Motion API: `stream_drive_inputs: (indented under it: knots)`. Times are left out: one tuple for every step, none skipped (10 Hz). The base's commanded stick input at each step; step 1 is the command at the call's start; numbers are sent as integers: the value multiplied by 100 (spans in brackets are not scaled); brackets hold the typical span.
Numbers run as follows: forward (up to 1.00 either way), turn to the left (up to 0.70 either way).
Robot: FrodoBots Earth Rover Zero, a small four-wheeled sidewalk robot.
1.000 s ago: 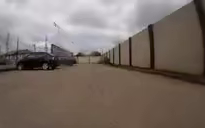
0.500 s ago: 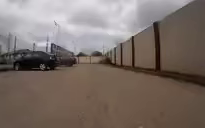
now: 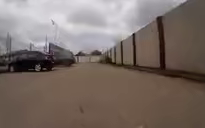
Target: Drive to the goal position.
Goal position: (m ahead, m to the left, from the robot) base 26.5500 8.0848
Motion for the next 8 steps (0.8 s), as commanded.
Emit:
stream_drive_inputs:
  knots:
    - [100,0]
    - [100,0]
    - [100,0]
    - [100,0]
    - [100,0]
    - [100,0]
    - [100,0]
    - [100,0]
